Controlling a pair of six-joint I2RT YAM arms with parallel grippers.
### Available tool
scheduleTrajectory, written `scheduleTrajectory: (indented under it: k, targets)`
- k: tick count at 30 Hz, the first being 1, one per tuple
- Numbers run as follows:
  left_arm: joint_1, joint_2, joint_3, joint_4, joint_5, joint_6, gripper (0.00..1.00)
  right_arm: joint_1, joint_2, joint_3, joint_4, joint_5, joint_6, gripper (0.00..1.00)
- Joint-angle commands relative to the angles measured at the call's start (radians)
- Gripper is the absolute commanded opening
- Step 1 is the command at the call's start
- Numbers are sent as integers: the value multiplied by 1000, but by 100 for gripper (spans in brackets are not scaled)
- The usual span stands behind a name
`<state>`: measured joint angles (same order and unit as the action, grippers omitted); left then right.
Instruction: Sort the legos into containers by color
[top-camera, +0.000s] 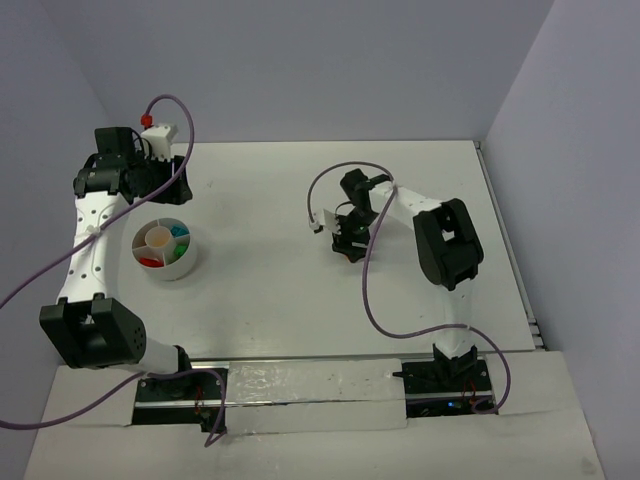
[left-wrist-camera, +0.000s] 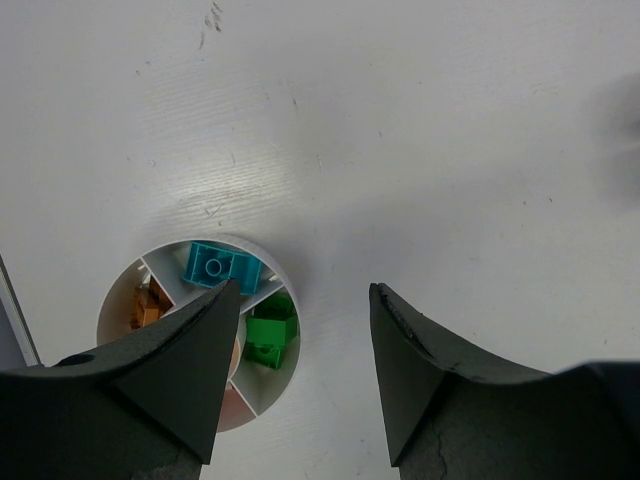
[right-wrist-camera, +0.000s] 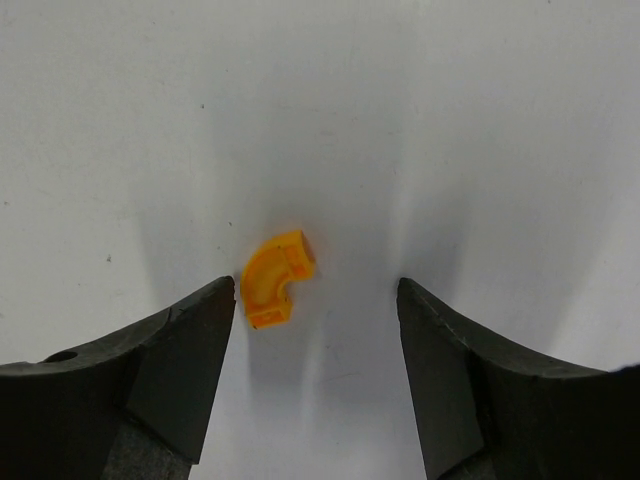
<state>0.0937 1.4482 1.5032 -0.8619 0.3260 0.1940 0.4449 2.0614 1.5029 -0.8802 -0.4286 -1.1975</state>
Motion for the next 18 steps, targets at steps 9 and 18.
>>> scheduleTrajectory:
  k: [9, 18]
  targets:
    - [2, 4, 38, 17, 16, -8, 64, 13, -77, -105, 76, 21, 94, 61]
    - [1, -3, 31, 17, 9, -8, 64, 31, -97, -161, 143, 35, 139, 56]
